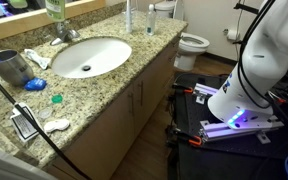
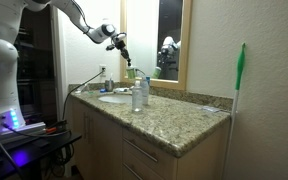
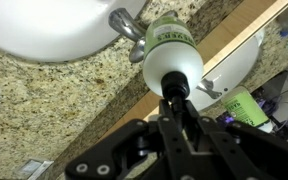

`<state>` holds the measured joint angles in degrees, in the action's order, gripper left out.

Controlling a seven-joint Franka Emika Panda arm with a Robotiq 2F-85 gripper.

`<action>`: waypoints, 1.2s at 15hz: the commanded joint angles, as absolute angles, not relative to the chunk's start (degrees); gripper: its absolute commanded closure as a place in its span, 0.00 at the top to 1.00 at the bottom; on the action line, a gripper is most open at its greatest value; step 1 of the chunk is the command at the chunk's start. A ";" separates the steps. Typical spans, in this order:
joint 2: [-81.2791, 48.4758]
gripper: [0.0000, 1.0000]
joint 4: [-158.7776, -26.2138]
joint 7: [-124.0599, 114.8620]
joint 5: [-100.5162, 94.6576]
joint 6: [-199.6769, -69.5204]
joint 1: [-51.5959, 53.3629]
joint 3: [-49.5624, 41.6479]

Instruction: Move the pump bottle to the upper right corner of the counter

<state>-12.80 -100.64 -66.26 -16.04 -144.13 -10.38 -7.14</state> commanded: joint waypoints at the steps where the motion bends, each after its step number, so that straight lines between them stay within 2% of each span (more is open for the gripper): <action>1: -15.73 0.04 -98.38 -64.85 -15.08 -142.74 -8.07 -9.43; 4: -23.32 0.04 -88.05 -69.49 -14.43 -139.29 -7.14 -7.82; 7: -28.59 0.04 -79.25 -73.47 -13.75 -133.73 -2.48 -11.38; 10: -34.40 0.04 -69.36 -77.68 -14.24 -122.56 -0.95 -13.38; 11: -29.90 0.16 -77.48 -75.36 -13.62 -128.86 -1.47 -11.80; 14: -33.26 0.16 -72.01 -76.85 -13.87 -124.34 -1.17 -12.81; 15: -33.70 0.04 -71.45 -76.90 -13.88 -124.18 -1.19 -12.94; 18: -37.92 0.04 -69.27 -77.87 -10.32 -123.65 -2.49 -11.96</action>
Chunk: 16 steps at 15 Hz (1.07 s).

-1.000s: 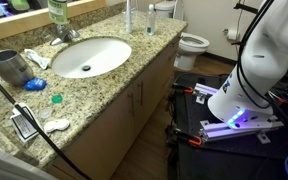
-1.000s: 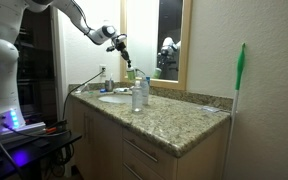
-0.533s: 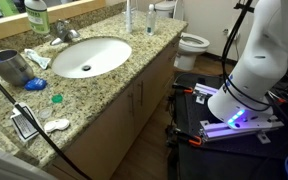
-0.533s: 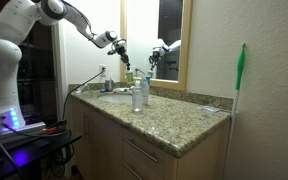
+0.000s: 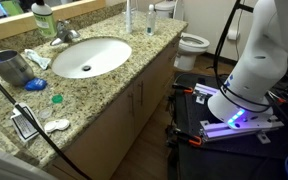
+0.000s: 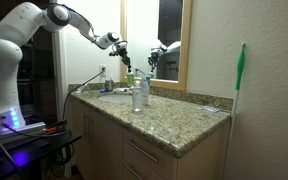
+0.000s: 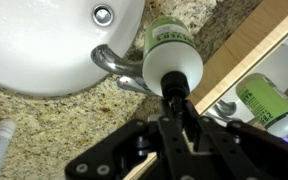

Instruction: Move the pump bottle to the upper right corner of the counter

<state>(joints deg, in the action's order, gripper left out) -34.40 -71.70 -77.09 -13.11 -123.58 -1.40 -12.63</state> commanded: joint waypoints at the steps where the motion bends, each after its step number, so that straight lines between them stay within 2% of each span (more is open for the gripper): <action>1: -39.17 0.04 -68.62 -78.90 -9.53 -124.74 -2.42 -12.10; 4: -43.29 0.04 -65.23 -82.84 -9.41 -129.42 -1.53 -13.41; 5: -40.35 0.16 -69.65 -80.61 -9.61 -127.43 -1.41 -13.02; 7: -42.38 0.16 -67.59 -82.01 -9.53 -128.94 -1.36 -13.17; 8: -42.82 0.04 -67.01 -82.22 -9.54 -129.02 -1.34 -13.21; 13: -49.54 0.04 -51.59 -84.13 -4.10 -112.36 -3.59 -11.79; 14: -45.80 0.16 -59.95 -82.95 -6.56 -117.66 -2.07 -12.64; 16: -47.38 0.16 -56.07 -83.59 -5.19 -114.41 -2.33 -12.69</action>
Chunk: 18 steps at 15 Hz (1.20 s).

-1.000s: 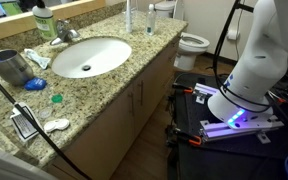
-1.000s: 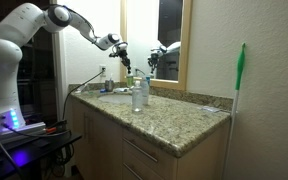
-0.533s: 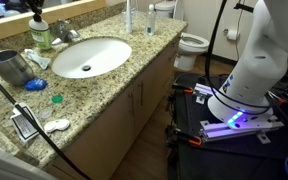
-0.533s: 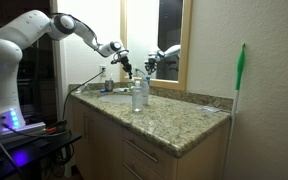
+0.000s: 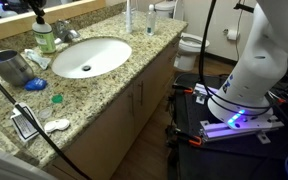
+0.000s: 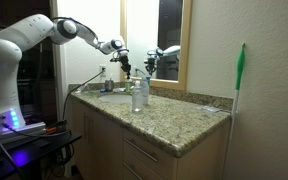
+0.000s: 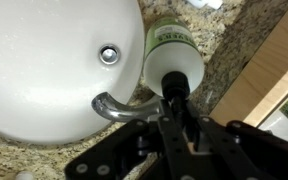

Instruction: Move the pump bottle to the upper right corner of the counter

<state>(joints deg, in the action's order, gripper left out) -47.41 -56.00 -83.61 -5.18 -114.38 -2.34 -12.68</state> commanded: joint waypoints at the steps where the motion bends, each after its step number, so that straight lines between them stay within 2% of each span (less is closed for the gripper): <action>1: -47.84 0.16 -55.17 -83.78 -5.13 -114.18 -2.45 -12.63; 2: -48.20 0.16 -54.60 -83.86 -5.12 -114.06 -2.52 -12.63; 3: -48.89 0.04 -54.69 -83.35 -6.33 -114.45 -2.05 -13.12; 9: -56.36 0.04 -41.30 -91.02 -4.48 -108.33 -2.81 -12.92; 10: -52.77 0.16 -47.61 -88.43 -5.67 -110.27 -2.39 -12.76; 13: -54.77 0.16 -44.31 -90.53 -5.66 -109.75 -2.38 -12.76; 14: -55.37 0.04 -44.43 -90.85 -6.39 -110.58 -2.20 -13.31; 18: -57.84 0.04 -40.22 -97.20 -5.06 -108.14 -3.63 -13.76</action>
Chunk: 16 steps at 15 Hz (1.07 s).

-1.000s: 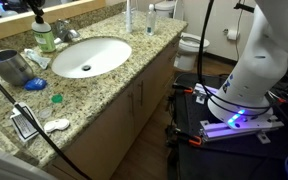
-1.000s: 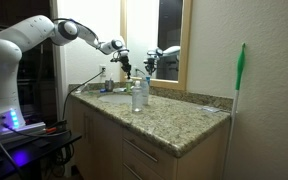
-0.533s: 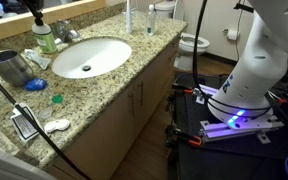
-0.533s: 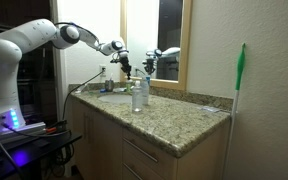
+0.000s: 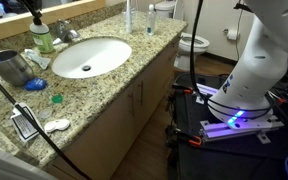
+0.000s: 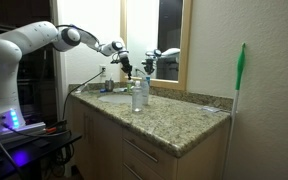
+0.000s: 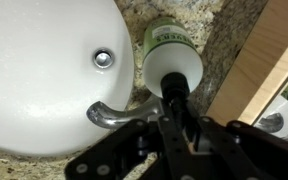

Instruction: Move the pump bottle to the upper right corner of the counter

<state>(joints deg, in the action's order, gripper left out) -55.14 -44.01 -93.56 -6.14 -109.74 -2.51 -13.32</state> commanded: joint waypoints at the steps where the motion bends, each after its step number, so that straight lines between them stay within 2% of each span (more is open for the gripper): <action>1: -57.99 0.04 -39.72 -98.46 -4.97 -108.23 -3.91 -13.82; 3: -58.39 0.05 -38.68 -100.43 -4.33 -107.75 -4.67 -13.31; 4: -58.58 0.41 -38.39 -101.46 -3.83 -107.85 -4.99 -13.06; 6: -58.62 0.48 -38.70 -103.70 -3.04 -109.53 -5.36 -12.85; 13: -59.48 0.98 -39.86 -112.53 -1.10 -117.47 -7.57 -13.36; 16: -58.84 1.00 -40.40 -116.38 0.05 -122.57 -9.02 -12.69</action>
<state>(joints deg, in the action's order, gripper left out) -58.92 -41.13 -113.47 -2.22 -118.77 -7.43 -13.44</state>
